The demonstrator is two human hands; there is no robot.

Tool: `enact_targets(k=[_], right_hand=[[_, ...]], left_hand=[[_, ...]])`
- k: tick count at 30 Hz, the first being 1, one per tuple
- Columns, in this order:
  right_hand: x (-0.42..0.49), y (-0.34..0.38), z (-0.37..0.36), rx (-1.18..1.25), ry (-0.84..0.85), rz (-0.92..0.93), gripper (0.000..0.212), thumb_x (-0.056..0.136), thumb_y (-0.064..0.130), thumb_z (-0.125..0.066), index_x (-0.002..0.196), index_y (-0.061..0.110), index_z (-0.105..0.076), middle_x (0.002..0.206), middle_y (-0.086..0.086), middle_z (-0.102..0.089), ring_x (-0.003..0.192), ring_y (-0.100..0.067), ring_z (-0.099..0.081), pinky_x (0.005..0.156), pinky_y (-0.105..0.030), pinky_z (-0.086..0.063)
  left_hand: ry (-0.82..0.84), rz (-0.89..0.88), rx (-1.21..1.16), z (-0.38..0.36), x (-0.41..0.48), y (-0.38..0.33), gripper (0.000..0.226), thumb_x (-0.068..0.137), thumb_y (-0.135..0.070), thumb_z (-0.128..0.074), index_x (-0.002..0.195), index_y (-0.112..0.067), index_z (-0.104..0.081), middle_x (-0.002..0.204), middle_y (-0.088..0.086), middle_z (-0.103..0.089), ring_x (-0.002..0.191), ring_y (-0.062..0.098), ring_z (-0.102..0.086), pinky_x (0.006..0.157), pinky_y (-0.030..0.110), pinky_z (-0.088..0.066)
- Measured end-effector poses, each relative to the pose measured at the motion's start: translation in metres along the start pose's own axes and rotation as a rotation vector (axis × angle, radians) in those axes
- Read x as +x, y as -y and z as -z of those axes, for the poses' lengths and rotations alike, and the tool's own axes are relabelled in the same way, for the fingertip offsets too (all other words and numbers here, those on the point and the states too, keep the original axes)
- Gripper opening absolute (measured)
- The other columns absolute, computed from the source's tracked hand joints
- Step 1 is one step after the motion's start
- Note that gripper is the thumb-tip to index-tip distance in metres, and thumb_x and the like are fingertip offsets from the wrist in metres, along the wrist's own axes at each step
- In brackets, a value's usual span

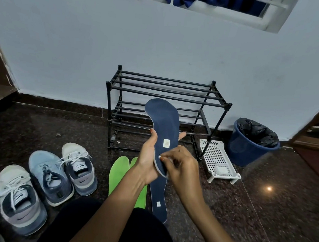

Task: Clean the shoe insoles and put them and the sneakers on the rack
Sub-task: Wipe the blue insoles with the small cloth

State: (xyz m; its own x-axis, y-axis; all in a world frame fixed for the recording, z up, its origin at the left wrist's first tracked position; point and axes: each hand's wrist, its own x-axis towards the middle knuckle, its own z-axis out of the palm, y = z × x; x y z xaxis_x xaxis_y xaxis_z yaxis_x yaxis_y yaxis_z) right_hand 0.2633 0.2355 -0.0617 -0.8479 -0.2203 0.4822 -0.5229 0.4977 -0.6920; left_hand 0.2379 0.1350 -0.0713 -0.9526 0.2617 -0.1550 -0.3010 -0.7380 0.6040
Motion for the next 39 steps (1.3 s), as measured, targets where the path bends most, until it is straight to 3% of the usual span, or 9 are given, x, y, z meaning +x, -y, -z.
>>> enact_targets(k=[3, 7, 11, 15, 19, 23, 27, 36, 39], right_hand=[[0.003, 0.000, -0.001, -0.013, -0.021, -0.007, 0.012, 0.076, -0.005, -0.067, 0.078, 0.007, -0.070, 0.078, 0.003, -0.057, 0.080, 0.009, -0.052, 0.070, -0.001, -0.037], [-0.005, 0.001, -0.002, 0.004, 0.032, 0.000, 0.012, 0.076, -0.006, -0.066, 0.077, 0.005, -0.070, 0.075, 0.006, -0.056, 0.079, 0.005, -0.054, 0.072, 0.001, -0.036], [-0.015, 0.008, 0.003, 0.114, 0.153, -0.028, 0.009, 0.078, -0.007, -0.064, 0.080, -0.001, -0.071, 0.076, -0.001, -0.054, 0.070, 0.007, -0.054, 0.052, 0.000, -0.038], [-0.008, 0.008, 0.002, 0.069, 0.077, -0.006, 0.010, 0.076, -0.006, -0.066, 0.079, 0.002, -0.071, 0.075, 0.010, -0.053, 0.077, 0.009, -0.053, 0.060, 0.001, -0.037], [0.003, 0.002, -0.002, -0.005, -0.009, 0.003, 0.011, 0.076, -0.004, -0.067, 0.080, 0.006, -0.071, 0.079, 0.000, -0.058, 0.081, 0.004, -0.053, 0.073, -0.003, -0.037], [-0.002, 0.001, -0.004, -0.007, 0.006, 0.028, 0.011, 0.075, -0.003, -0.066, 0.081, 0.005, -0.071, 0.079, -0.004, -0.060, 0.077, -0.007, -0.057, 0.076, -0.002, -0.037], [-0.014, 0.003, -0.002, 0.078, 0.090, 0.006, 0.012, 0.073, 0.009, -0.061, 0.078, 0.007, -0.072, 0.075, 0.012, -0.055, 0.077, 0.005, -0.054, 0.068, -0.002, -0.036], [0.003, 0.004, -0.002, -0.025, -0.020, 0.016, 0.010, 0.076, -0.003, -0.066, 0.079, 0.005, -0.070, 0.079, -0.004, -0.060, 0.076, -0.009, -0.056, 0.074, -0.002, -0.036], [0.002, 0.004, -0.005, 0.004, -0.006, 0.006, 0.009, 0.077, -0.002, -0.064, 0.080, 0.004, -0.069, 0.081, -0.006, -0.059, 0.080, -0.014, -0.057, 0.074, -0.008, -0.040]], left_hand=[[-0.001, -0.015, 0.030, 0.001, 0.000, 0.001, 0.072, 0.094, -0.060, -0.016, 0.114, -0.009, -0.062, 0.116, 0.004, -0.067, 0.098, 0.018, -0.065, 0.093, 0.034, -0.046], [-0.002, -0.022, 0.011, 0.001, 0.000, -0.001, 0.077, 0.093, -0.063, -0.015, 0.100, -0.015, -0.075, 0.104, 0.005, -0.066, 0.074, 0.013, -0.063, 0.075, 0.028, -0.048], [0.018, -0.050, -0.019, 0.001, 0.000, -0.005, 0.078, 0.094, -0.061, -0.014, 0.090, -0.017, -0.078, 0.101, 0.004, -0.065, 0.074, 0.011, -0.053, 0.064, 0.022, -0.048], [0.031, -0.034, -0.031, 0.000, 0.000, -0.001, 0.077, 0.094, -0.062, -0.015, 0.094, -0.016, -0.077, 0.103, 0.004, -0.067, 0.075, 0.012, -0.060, 0.076, 0.027, -0.048], [0.024, -0.024, 0.006, 0.001, 0.000, 0.001, 0.072, 0.093, -0.060, -0.016, 0.113, -0.010, -0.065, 0.121, 0.004, -0.065, 0.099, 0.018, -0.064, 0.095, 0.034, -0.044], [0.019, -0.029, 0.005, 0.002, 0.000, 0.001, 0.076, 0.093, -0.061, -0.014, 0.105, -0.015, -0.073, 0.114, 0.002, -0.068, 0.084, 0.013, -0.067, 0.084, 0.030, -0.048], [0.020, -0.049, -0.026, 0.002, 0.000, -0.003, 0.076, 0.094, -0.061, -0.015, 0.092, -0.019, -0.078, 0.106, 0.000, -0.070, 0.073, 0.009, -0.059, 0.067, 0.022, -0.050], [0.034, -0.017, -0.027, 0.000, -0.001, 0.002, 0.075, 0.093, -0.061, -0.016, 0.108, -0.011, -0.070, 0.115, 0.005, -0.068, 0.093, 0.017, -0.066, 0.093, 0.034, -0.044], [0.039, -0.029, -0.025, 0.001, 0.000, 0.002, 0.078, 0.093, -0.062, -0.016, 0.101, -0.011, -0.074, 0.111, 0.004, -0.069, 0.085, 0.015, -0.068, 0.089, 0.033, -0.044]])
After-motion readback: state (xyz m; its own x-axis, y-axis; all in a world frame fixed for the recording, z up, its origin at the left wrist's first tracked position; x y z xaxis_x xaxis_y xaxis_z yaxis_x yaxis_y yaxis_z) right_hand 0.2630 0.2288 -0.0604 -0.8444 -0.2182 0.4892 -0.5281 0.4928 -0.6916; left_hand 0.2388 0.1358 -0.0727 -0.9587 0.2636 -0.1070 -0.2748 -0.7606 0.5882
